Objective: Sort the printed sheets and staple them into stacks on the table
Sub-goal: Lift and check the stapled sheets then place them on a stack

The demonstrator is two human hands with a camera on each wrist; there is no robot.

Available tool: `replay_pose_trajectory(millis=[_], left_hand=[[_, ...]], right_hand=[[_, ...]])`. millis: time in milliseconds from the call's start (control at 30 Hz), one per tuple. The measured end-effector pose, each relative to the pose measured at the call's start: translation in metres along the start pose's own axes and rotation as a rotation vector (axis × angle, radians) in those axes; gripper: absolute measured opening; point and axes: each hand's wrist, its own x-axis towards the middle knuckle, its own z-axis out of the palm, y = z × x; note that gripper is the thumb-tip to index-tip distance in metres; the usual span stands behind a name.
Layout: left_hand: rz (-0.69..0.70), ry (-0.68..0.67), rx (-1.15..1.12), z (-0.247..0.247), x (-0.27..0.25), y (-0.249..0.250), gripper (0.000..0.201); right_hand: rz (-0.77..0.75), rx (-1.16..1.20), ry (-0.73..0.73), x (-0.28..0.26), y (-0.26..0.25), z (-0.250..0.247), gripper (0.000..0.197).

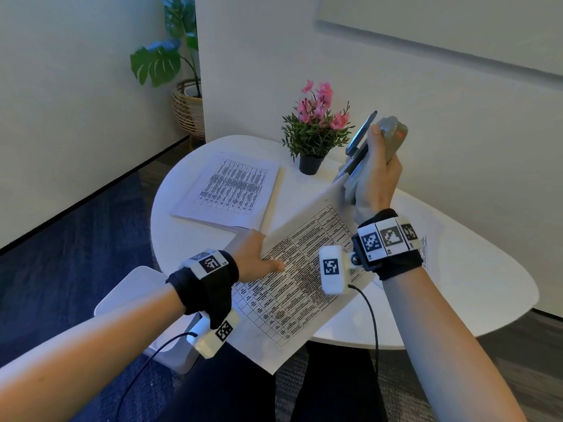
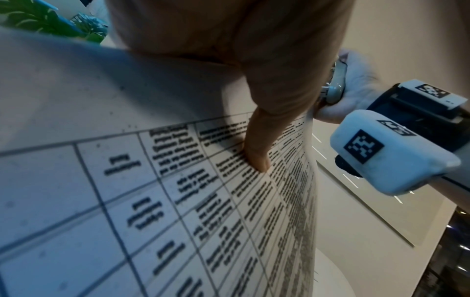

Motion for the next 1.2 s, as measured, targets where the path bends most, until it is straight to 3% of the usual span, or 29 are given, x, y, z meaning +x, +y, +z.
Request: replay_pose_trajectory(millis=[200, 333, 467, 567, 667, 767, 867, 933, 1000, 1033, 1133, 1200], left_hand=[[0.003, -0.010, 0.036, 0.005, 0.004, -0.006, 0.039], [-0.035, 0.007, 0.065, 0.010, 0.003, -0.012, 0.041], [-0.137, 0.076, 0.007, 0.003, 0.008, -0.031, 0.040], [-0.213, 0.154, -0.096, -0.013, 0.010, -0.052, 0.018], [-0.251, 0.245, -0.143, -0.028, 0.010, -0.069, 0.024], [-0.264, 0.335, -0.218, -0.036, 0.010, -0.079, 0.027], [-0.249, 0.424, -0.376, -0.047, 0.009, -0.081, 0.028], [-0.223, 0.468, -0.484, -0.054, 0.009, -0.080, 0.025], [-0.215, 0.496, -0.586, -0.061, 0.009, -0.079, 0.020], [-0.219, 0.509, -0.641, -0.064, 0.009, -0.079, 0.018], [-0.215, 0.579, -0.779, -0.074, 0.014, -0.085, 0.018], [-0.216, 0.664, -0.879, -0.079, 0.021, -0.098, 0.016]], right_hand=[[-0.083, -0.135, 0.082, 0.001, 0.012, -0.003, 0.037], [0.030, -0.213, 0.031, 0.011, 0.031, -0.010, 0.037], [0.029, -0.491, 0.056, 0.021, 0.052, -0.029, 0.030], [0.136, -0.760, 0.093, 0.029, 0.077, -0.057, 0.042], [0.394, -1.206, -0.139, 0.026, 0.109, -0.082, 0.027], [0.425, -1.529, -0.433, 0.016, 0.130, -0.093, 0.025], [0.450, -1.684, -0.568, 0.011, 0.139, -0.091, 0.027], [0.365, -1.643, -0.568, 0.010, 0.140, -0.085, 0.018], [0.241, -1.430, -0.540, 0.005, 0.140, -0.074, 0.030], [0.260, -1.241, -0.537, 0.000, 0.137, -0.065, 0.036], [0.664, -0.652, -0.611, -0.020, 0.129, -0.033, 0.049], [0.756, -0.560, -0.728, -0.027, 0.131, -0.017, 0.039]])
